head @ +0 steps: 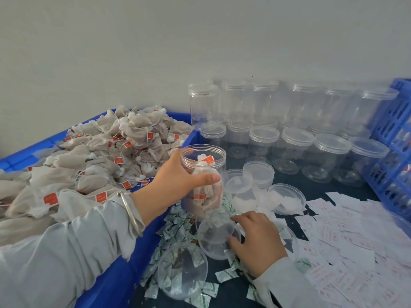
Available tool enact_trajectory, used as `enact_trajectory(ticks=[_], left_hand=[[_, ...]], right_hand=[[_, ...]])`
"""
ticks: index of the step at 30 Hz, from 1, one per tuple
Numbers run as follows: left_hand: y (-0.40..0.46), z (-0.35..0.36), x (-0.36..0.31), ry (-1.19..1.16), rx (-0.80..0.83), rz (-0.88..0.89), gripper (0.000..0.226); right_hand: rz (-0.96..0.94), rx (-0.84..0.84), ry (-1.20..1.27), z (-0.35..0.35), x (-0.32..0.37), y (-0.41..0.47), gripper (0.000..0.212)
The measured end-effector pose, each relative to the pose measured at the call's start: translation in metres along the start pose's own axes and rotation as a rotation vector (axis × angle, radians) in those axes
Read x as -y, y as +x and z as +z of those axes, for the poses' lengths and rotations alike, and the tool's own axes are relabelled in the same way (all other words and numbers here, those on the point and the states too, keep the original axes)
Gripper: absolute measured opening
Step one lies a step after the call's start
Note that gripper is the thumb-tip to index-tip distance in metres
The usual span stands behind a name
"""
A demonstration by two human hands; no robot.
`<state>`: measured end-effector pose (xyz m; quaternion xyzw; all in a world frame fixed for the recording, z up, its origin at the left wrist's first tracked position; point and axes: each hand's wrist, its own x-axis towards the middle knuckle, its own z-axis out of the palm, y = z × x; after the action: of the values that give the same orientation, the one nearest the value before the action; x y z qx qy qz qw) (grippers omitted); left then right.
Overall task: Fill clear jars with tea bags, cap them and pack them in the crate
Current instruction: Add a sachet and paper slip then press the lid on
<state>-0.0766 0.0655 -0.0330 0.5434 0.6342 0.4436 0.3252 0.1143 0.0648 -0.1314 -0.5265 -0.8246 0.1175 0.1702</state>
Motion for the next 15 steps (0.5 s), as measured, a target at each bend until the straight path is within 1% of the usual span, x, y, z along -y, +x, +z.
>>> enact_trajectory(ticks=[2, 3, 6, 8, 10, 12, 15], left_hand=[[-0.0006, 0.0008, 0.0013, -0.002, 0.026, 0.023, 0.068], [-0.0011, 0.0013, 0.0013, 0.000, 0.038, 0.035, 0.064], [-0.0012, 0.0025, 0.0014, 0.012, 0.030, 0.040, 0.072], [-0.0009, 0.0027, 0.0008, 0.013, 0.026, 0.044, 0.075], [-0.0013, 0.0024, 0.0012, 0.007, 0.030, 0.056, 0.075], [-0.0017, 0.0028, 0.0017, -0.005, 0.030, 0.051, 0.083], [-0.0045, 0.0035, 0.0001, -0.030, 0.051, 0.046, 0.097]], right_hand=[[0.006, -0.005, -0.035, 0.0005, -0.0010, 0.0013, 0.048], [0.019, -0.016, -0.038, 0.0004, -0.0020, 0.0019, 0.048], [0.066, -0.082, -0.024, -0.0013, -0.0024, 0.0025, 0.038], [0.106, -0.120, -0.066, -0.0013, -0.0023, 0.0023, 0.033], [0.144, -0.108, -0.136, -0.0006, -0.0035, 0.0027, 0.037], [0.178, -0.088, -0.151, -0.0002, -0.0052, 0.0044, 0.043], [0.247, -0.147, -0.045, -0.0026, -0.0052, 0.0055, 0.045]])
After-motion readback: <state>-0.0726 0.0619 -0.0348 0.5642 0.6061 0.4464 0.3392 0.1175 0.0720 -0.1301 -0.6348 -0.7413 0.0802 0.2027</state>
